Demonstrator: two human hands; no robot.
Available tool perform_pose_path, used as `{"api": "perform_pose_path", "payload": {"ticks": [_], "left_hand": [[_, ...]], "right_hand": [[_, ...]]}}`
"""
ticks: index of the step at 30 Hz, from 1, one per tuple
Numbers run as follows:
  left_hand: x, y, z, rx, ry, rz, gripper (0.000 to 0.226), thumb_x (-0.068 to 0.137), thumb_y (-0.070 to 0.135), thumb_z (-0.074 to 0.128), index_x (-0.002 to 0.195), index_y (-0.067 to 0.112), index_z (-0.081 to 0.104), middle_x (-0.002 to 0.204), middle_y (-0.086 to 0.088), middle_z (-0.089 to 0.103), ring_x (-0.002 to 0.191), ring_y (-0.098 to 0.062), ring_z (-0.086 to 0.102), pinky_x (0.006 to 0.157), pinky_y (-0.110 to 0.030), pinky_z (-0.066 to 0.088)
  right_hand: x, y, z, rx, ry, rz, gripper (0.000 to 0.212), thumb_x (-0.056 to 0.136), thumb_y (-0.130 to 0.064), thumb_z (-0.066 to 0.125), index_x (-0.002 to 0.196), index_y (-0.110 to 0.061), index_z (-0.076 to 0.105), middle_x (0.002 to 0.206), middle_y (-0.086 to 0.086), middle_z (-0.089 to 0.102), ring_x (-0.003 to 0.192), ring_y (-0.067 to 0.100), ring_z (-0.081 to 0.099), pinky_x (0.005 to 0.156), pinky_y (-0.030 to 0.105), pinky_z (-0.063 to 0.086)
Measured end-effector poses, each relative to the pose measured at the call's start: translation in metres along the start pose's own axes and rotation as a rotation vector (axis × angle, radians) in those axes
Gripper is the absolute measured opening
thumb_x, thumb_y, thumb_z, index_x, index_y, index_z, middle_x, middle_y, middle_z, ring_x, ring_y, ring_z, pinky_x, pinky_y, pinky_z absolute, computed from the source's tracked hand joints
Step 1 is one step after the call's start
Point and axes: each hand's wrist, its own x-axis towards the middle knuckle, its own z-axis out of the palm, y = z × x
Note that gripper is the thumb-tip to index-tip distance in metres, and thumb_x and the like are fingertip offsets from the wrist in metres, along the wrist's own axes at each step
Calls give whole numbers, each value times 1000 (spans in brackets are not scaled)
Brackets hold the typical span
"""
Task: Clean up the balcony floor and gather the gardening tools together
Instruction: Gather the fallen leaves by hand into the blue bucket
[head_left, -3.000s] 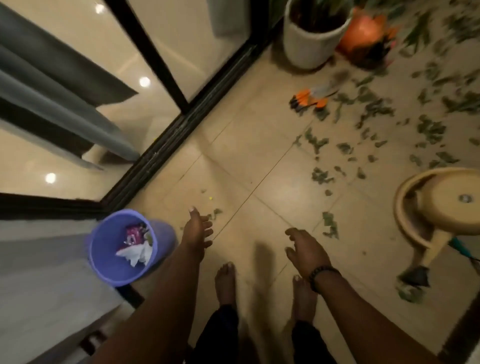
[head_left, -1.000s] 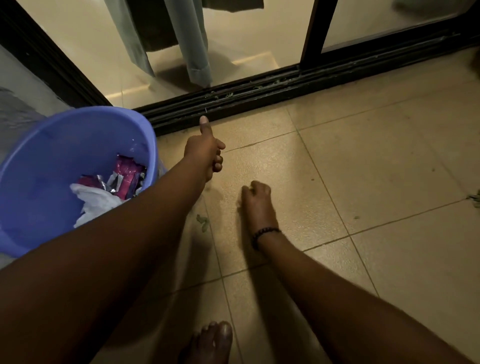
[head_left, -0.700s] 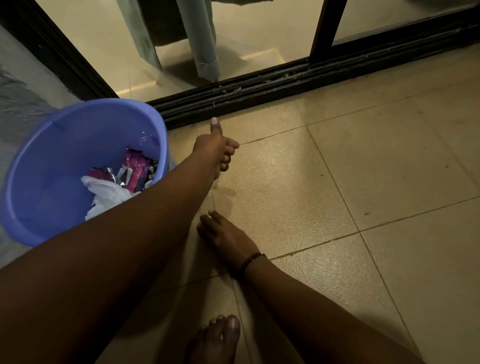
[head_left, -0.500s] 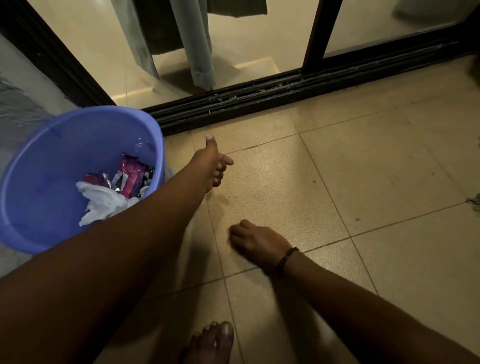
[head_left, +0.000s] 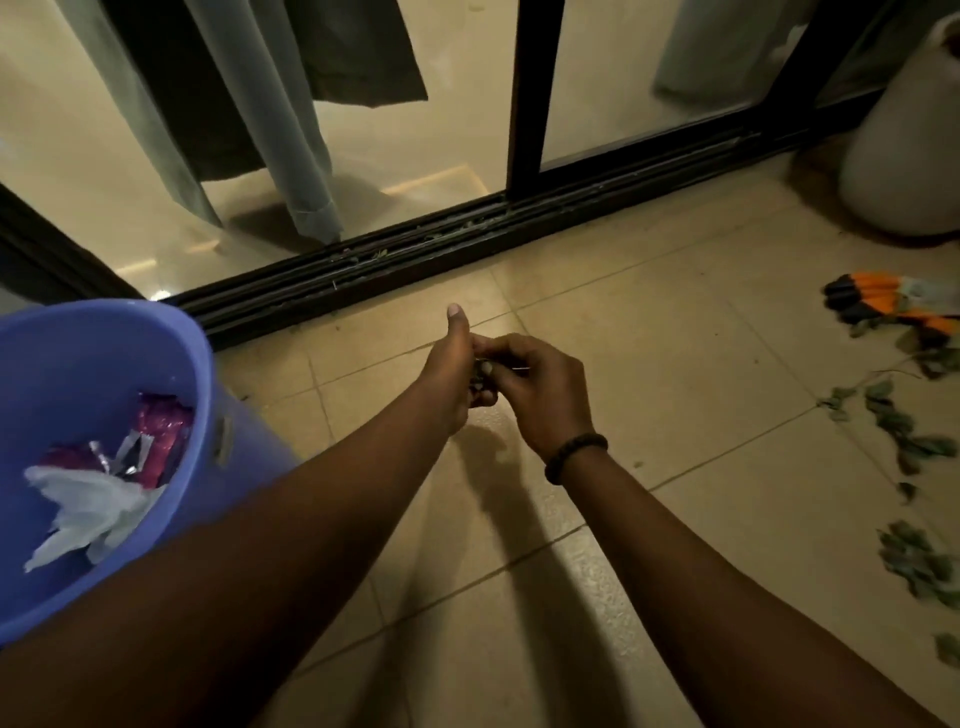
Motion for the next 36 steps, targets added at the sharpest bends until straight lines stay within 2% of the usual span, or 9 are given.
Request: {"api": "perform_pose_path", "payload": {"ticks": [2,8,11,15,18,22,27,32,36], "left_hand": [[0,-9,18,-74,18,2,58,103,58,29,106,11,62,95,-8,68,86,-19,66,77,-34,55],[-2,-27,47,-106,-36,-74,58,104,52,33,111,5,66,104,-11,73,97,-20,69,73,-27,53],[0,-30,56,104,13,81,57,107,45,31,104,4,70,94,-9,71,88,-18,67,70,-27,52],[8,-28,61,222,47,239,49,107,42,37,91,7,67,72,-5,59,62,-15,53,55,-27,44],[20,-20,59,225,130,264,48,107,40,38,89,5,66,64,-2,48,53,-12,40,48,-25,33],[34,-16,52,221,164,285,50,107,40,37,82,7,64,62,-1,44,49,-10,35,44,-22,30],[42,-19,44,246,189,256,52,107,40,35,81,7,65,62,-2,44,49,-11,34,44,-23,30],[45,-25,34,284,192,234,51,108,39,35,87,4,66,63,-3,44,50,-11,36,45,-23,30],[49,-26,38,291,180,222,51,108,40,35,85,5,65,62,-2,43,50,-12,34,46,-25,29]], "right_hand": [[2,0,-3,-184,77,-119,21,93,-8,61,109,-21,64,96,-4,71,85,6,67,70,18,56],[0,33,-17,-528,104,-96,21,87,-8,64,107,-10,71,103,15,62,97,30,55,82,44,49],[-15,48,-23,-514,175,-135,19,86,-14,66,104,-14,72,116,8,57,111,19,41,84,33,47],[-28,59,-48,-367,168,-253,36,94,-21,55,129,-14,60,123,7,51,115,19,44,93,25,42],[-47,96,-72,-429,267,-44,32,93,-6,58,124,-10,63,120,8,55,109,20,52,91,29,48],[-77,139,-85,-753,-43,148,19,93,-3,53,107,-10,64,113,5,56,108,21,49,82,35,48],[-69,143,-76,-854,33,141,25,80,3,66,99,-12,60,92,6,58,88,20,51,58,31,43],[-34,134,-63,-654,76,121,21,90,0,56,106,-12,65,103,9,63,98,23,56,76,27,45],[-9,125,-35,-730,-155,-83,22,99,-28,46,115,-23,60,117,-1,53,108,17,50,88,28,42]]}}
